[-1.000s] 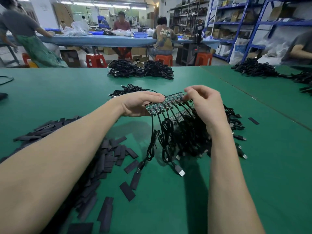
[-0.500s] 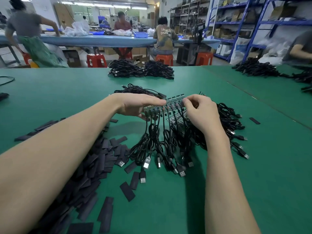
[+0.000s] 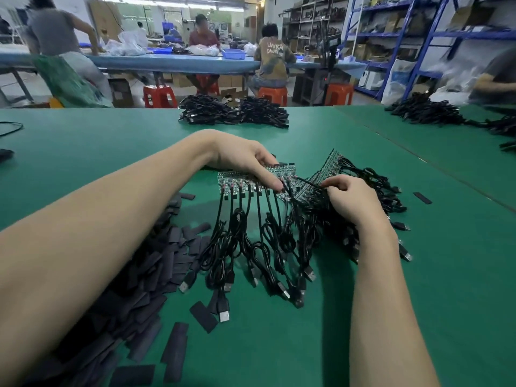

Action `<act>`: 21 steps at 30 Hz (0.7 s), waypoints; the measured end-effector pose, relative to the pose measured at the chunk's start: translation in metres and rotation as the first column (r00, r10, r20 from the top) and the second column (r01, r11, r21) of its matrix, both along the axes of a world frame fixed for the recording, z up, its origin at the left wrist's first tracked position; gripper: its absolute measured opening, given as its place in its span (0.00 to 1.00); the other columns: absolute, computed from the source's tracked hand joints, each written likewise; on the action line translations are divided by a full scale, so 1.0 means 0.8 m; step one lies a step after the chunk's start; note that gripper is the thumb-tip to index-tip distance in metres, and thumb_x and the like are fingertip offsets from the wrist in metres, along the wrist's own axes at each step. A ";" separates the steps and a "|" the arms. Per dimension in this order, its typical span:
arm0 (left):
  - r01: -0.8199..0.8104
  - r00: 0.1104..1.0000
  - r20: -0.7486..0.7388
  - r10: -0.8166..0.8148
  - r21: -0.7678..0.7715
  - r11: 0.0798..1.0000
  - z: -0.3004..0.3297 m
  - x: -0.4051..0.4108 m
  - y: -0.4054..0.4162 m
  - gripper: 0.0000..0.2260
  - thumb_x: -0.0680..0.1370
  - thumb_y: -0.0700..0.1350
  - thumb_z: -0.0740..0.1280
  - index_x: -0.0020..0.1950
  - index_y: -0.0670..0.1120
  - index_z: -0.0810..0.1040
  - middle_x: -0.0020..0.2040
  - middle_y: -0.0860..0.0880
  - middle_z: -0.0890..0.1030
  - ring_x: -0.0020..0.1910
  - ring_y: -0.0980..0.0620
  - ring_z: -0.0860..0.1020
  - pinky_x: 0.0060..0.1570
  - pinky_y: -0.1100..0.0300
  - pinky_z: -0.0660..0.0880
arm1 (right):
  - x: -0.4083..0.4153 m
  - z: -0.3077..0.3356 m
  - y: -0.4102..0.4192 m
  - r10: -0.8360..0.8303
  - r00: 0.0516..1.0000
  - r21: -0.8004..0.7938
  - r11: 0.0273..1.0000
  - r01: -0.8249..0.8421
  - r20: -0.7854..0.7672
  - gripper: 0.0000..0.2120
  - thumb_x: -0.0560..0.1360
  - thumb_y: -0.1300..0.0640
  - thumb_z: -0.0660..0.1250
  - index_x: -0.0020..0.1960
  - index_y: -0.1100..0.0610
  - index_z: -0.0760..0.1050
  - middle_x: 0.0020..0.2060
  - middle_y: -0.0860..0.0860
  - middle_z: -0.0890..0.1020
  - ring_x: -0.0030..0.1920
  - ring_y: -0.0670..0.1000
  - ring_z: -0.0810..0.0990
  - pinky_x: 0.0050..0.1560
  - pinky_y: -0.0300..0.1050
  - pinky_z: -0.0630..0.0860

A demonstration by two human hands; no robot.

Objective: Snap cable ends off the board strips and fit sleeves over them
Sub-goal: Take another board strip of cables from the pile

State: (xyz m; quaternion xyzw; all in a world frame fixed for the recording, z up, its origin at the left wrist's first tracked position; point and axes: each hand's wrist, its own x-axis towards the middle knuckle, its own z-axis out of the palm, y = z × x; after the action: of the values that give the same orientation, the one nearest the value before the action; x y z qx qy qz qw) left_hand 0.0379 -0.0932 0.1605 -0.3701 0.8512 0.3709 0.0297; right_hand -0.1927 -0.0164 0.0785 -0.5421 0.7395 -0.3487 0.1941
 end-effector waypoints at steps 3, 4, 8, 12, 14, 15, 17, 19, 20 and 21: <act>-0.033 0.995 -0.093 0.041 0.087 0.996 -0.006 0.007 -0.002 0.04 0.78 0.49 0.72 0.51 0.51 0.85 0.50 0.55 0.86 0.49 0.59 0.82 0.60 0.59 0.72 | 0.003 0.006 0.002 -0.006 1.000 -0.124 0.992 0.005 -0.009 0.15 0.75 0.61 0.63 0.51 0.44 0.83 0.44 0.45 0.82 0.33 0.45 0.76 0.27 0.31 0.69; -0.065 0.994 -0.087 0.071 0.078 0.995 -0.009 0.008 -0.005 0.05 0.78 0.49 0.72 0.50 0.50 0.85 0.50 0.52 0.86 0.49 0.57 0.82 0.59 0.58 0.72 | 0.004 0.009 0.003 -0.006 1.000 -0.159 0.987 0.003 -0.021 0.16 0.74 0.62 0.63 0.49 0.44 0.83 0.42 0.43 0.81 0.30 0.45 0.74 0.26 0.31 0.68; -0.241 0.965 0.062 0.256 -0.182 0.953 -0.021 0.012 -0.023 0.10 0.75 0.55 0.75 0.53 0.53 0.84 0.67 0.48 0.79 0.55 0.54 0.78 0.66 0.52 0.69 | 0.007 0.017 0.004 0.098 0.995 -0.002 0.995 -0.099 -0.035 0.17 0.72 0.63 0.64 0.49 0.43 0.83 0.47 0.44 0.82 0.40 0.44 0.77 0.35 0.38 0.70; -0.333 0.902 0.219 0.372 -0.195 0.922 -0.032 0.011 -0.035 0.32 0.73 0.55 0.76 0.74 0.47 0.71 0.75 0.47 0.70 0.72 0.44 0.70 0.74 0.44 0.65 | 0.014 0.011 -0.002 0.148 0.987 0.130 0.982 -0.139 -0.058 0.18 0.74 0.61 0.65 0.60 0.45 0.78 0.49 0.44 0.77 0.43 0.42 0.75 0.37 0.37 0.67; -0.340 0.870 0.328 0.368 -0.143 0.930 -0.032 0.011 -0.041 0.32 0.72 0.54 0.77 0.73 0.48 0.72 0.76 0.47 0.69 0.73 0.42 0.69 0.70 0.45 0.68 | 0.014 0.010 -0.002 0.128 0.992 0.141 0.982 -0.125 -0.012 0.18 0.74 0.61 0.66 0.60 0.43 0.77 0.47 0.43 0.76 0.41 0.40 0.73 0.33 0.36 0.66; -0.334 0.856 0.377 0.354 -0.119 0.935 -0.030 0.010 -0.042 0.31 0.72 0.54 0.77 0.72 0.48 0.73 0.76 0.47 0.70 0.73 0.42 0.69 0.68 0.46 0.69 | 0.012 0.010 -0.002 0.120 0.993 0.133 0.984 -0.121 0.021 0.18 0.74 0.60 0.67 0.59 0.41 0.77 0.48 0.45 0.78 0.41 0.41 0.75 0.33 0.37 0.67; -0.310 0.831 0.448 0.329 -0.117 0.943 -0.026 0.005 -0.042 0.32 0.70 0.53 0.78 0.71 0.47 0.73 0.75 0.46 0.71 0.71 0.41 0.71 0.64 0.48 0.73 | 0.006 0.008 0.001 0.133 0.989 0.095 0.986 -0.139 0.067 0.17 0.74 0.58 0.69 0.58 0.40 0.77 0.50 0.48 0.80 0.43 0.42 0.77 0.34 0.38 0.68; -0.240 0.824 0.491 0.283 -0.149 0.959 -0.023 -0.005 -0.040 0.35 0.70 0.53 0.78 0.73 0.48 0.70 0.72 0.46 0.73 0.66 0.43 0.75 0.64 0.48 0.75 | 0.001 0.005 0.004 0.165 0.981 0.026 0.985 -0.168 0.100 0.17 0.74 0.58 0.71 0.58 0.40 0.78 0.51 0.48 0.80 0.46 0.43 0.79 0.36 0.37 0.69; -0.189 0.839 0.484 0.249 -0.169 0.967 -0.022 -0.011 -0.038 0.34 0.70 0.53 0.78 0.73 0.50 0.70 0.70 0.48 0.74 0.64 0.44 0.76 0.65 0.47 0.75 | -0.001 0.005 0.005 0.172 0.979 -0.018 0.985 -0.171 0.112 0.17 0.74 0.58 0.72 0.58 0.40 0.78 0.51 0.47 0.80 0.46 0.43 0.79 0.37 0.36 0.70; -0.141 0.872 0.438 0.217 -0.198 0.970 -0.023 -0.018 -0.035 0.32 0.71 0.55 0.77 0.71 0.51 0.71 0.67 0.49 0.76 0.62 0.46 0.77 0.67 0.47 0.74 | -0.003 0.005 0.005 0.167 0.979 -0.059 0.985 -0.161 0.115 0.17 0.74 0.58 0.72 0.58 0.40 0.77 0.51 0.46 0.80 0.47 0.42 0.79 0.36 0.35 0.70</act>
State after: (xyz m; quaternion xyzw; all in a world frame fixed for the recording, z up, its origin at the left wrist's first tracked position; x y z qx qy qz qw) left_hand 0.0239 -0.1216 0.1422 -0.5253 0.8093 0.2051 0.1645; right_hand -0.1950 -0.0120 0.0824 -0.5840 0.6703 -0.3818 0.2527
